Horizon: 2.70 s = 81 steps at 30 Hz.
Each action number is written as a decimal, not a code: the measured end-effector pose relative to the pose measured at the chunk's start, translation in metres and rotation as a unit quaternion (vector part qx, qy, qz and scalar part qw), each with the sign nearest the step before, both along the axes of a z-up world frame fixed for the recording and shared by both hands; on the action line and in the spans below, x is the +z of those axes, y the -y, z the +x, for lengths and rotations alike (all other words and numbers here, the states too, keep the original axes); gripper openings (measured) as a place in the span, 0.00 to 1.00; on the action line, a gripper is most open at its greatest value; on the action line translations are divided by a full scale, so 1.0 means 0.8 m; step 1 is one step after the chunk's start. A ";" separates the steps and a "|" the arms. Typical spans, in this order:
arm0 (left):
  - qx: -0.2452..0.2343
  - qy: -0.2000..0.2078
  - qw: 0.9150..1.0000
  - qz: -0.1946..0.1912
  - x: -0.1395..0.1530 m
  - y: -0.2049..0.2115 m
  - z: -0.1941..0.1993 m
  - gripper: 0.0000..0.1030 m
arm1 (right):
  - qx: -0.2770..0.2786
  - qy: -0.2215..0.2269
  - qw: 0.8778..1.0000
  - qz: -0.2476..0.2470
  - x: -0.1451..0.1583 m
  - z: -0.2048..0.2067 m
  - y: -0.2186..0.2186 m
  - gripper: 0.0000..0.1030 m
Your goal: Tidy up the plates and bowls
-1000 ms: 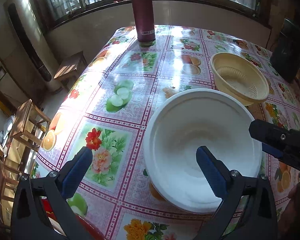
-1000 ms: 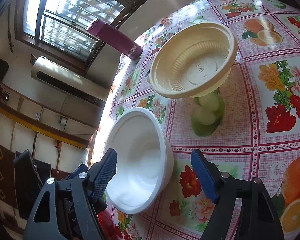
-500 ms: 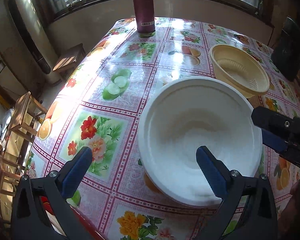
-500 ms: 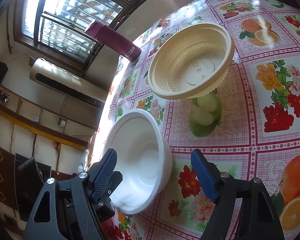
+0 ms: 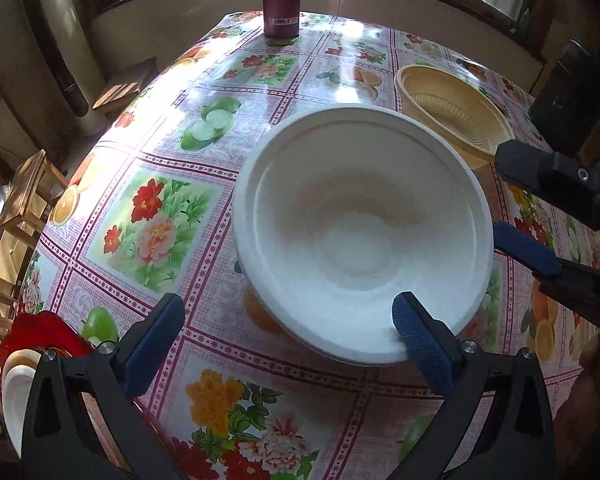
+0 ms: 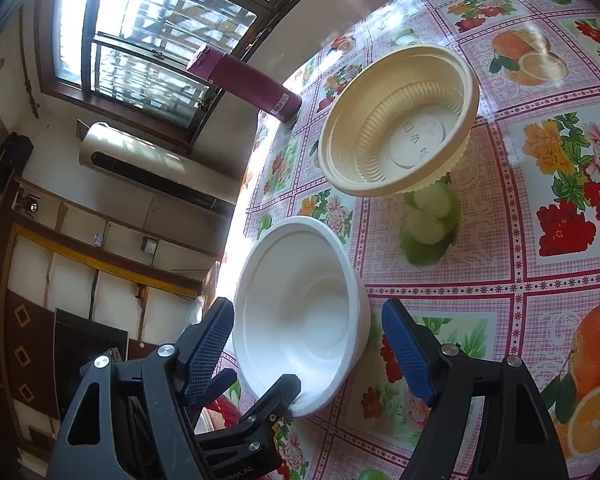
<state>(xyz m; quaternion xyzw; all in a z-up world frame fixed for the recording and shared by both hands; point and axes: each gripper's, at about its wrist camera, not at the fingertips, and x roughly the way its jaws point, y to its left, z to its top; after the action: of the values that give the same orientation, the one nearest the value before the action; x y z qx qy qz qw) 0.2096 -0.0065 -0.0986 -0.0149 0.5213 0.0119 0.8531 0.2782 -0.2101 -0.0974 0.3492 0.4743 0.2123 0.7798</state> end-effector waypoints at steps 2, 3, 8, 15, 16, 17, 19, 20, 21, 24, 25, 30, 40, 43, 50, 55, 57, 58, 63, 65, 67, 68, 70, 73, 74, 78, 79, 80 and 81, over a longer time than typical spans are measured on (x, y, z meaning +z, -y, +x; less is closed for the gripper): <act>-0.009 -0.004 1.000 -0.003 -0.004 0.008 -0.004 1.00 | -0.001 0.002 1.000 0.005 0.001 0.000 0.004 0.76; -0.014 -0.008 1.000 -0.005 -0.005 0.012 -0.006 1.00 | -0.004 0.003 1.000 0.005 0.001 0.000 0.006 0.76; -0.049 -0.001 0.999 -0.014 0.005 0.033 -0.023 1.00 | -0.010 -0.001 1.000 0.011 0.000 0.001 0.013 0.77; -0.073 -0.030 0.995 -0.069 0.003 0.033 -0.048 1.00 | 0.010 -0.011 1.000 0.014 -0.003 0.002 0.002 0.77; -0.076 -0.034 0.994 -0.073 0.005 0.031 -0.050 1.00 | 0.009 -0.010 1.000 0.015 -0.003 0.001 0.002 0.77; -0.075 -0.030 0.994 -0.077 0.009 0.026 -0.053 1.00 | 0.007 -0.010 1.000 0.015 -0.002 0.002 0.004 0.77; -0.066 -0.019 0.994 -0.086 0.024 0.011 -0.054 1.00 | 0.004 -0.009 1.000 0.017 -0.002 0.001 0.007 0.77; -0.060 -0.013 0.994 -0.093 0.034 0.001 -0.051 1.00 | 0.003 -0.009 1.000 0.018 -0.003 0.001 0.009 0.77; -0.051 -0.004 0.994 -0.097 0.044 -0.008 -0.049 1.00 | 0.002 -0.010 1.000 0.019 -0.003 0.001 0.009 0.77; -0.013 0.030 0.995 -0.096 0.071 -0.039 -0.033 1.00 | 0.007 -0.012 1.000 0.022 -0.005 0.001 0.006 0.77; 0.004 0.040 0.995 -0.094 0.076 -0.049 -0.024 1.00 | 0.010 -0.012 1.000 0.027 -0.005 0.002 0.005 0.77; 0.100 0.027 0.985 -0.138 0.055 -0.105 0.032 1.00 | 0.014 -0.011 0.999 0.034 -0.005 0.002 0.002 0.77; 0.170 -0.055 0.949 -0.261 -0.022 -0.127 0.095 1.00 | 0.006 -0.015 0.999 0.037 -0.011 0.003 0.009 0.77; 0.156 -0.091 0.947 -0.266 -0.040 -0.108 0.097 1.00 | 0.002 -0.018 0.999 0.037 -0.013 0.003 0.012 0.77; 0.070 -0.114 0.955 -0.264 -0.034 -0.050 0.084 1.00 | -0.006 -0.015 0.999 0.043 -0.014 -0.004 0.030 0.77; 0.009 -0.120 0.956 -0.267 -0.032 0.010 0.056 1.00 | -0.041 0.009 0.998 0.046 -0.004 -0.026 0.076 0.77; -0.016 -0.126 0.954 -0.271 -0.030 0.038 0.043 1.00 | -0.061 0.017 0.997 0.046 -0.001 -0.037 0.101 0.77; -0.031 -0.130 0.952 -0.274 -0.029 0.053 0.036 1.00 | -0.071 0.020 0.996 0.045 0.000 -0.043 0.113 0.77; -0.098 -0.136 0.946 -0.279 -0.021 0.123 -0.003 1.00 | -0.102 0.034 0.994 0.038 0.005 -0.068 0.157 0.77; -0.111 -0.133 0.940 -0.292 -0.018 0.136 -0.018 1.00 | -0.110 0.047 0.992 0.030 0.007 -0.074 0.167 0.78; -0.114 -0.099 0.947 -0.283 -0.006 0.132 -0.031 1.00 | -0.111 0.052 0.992 0.020 0.008 -0.076 0.173 0.78; -0.106 -0.077 0.954 -0.271 0.000 0.123 -0.038 1.00 | -0.109 0.054 0.992 0.019 0.008 -0.075 0.173 0.78; -0.067 -0.042 0.963 -0.256 0.010 0.091 -0.043 1.00 | -0.102 0.053 0.993 0.023 0.006 -0.072 0.169 0.78; -0.008 0.007 0.973 -0.229 0.023 0.044 -0.037 1.00 | -0.078 0.054 0.995 0.026 0.009 -0.066 0.149 0.77; 0.008 0.020 0.977 -0.211 0.024 0.033 -0.030 1.00 | -0.069 0.055 0.996 0.022 0.011 -0.065 0.140 0.77; 0.052 0.042 0.984 -0.167 0.023 0.001 -0.016 1.00 | -0.049 0.055 0.997 0.005 0.014 -0.064 0.111 0.77; 0.061 0.050 0.985 -0.156 0.022 -0.003 -0.014 1.00 | -0.047 0.052 0.998 0.002 0.014 -0.064 0.108 0.77; 0.066 0.057 0.987 -0.138 0.019 0.002 -0.006 1.00 | -0.046 0.050 0.998 0.000 0.013 -0.064 0.105 0.77; 0.068 0.064 0.988 -0.124 0.018 0.002 -0.002 1.00 | -0.046 0.049 0.998 -0.001 0.013 -0.063 0.104 0.77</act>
<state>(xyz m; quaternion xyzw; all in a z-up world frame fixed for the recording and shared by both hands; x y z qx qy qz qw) 0.2078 -0.0084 -0.0846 -0.1563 0.4605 0.0044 0.8738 0.2276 -0.2935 -0.0869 0.3587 0.4189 0.1922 0.8117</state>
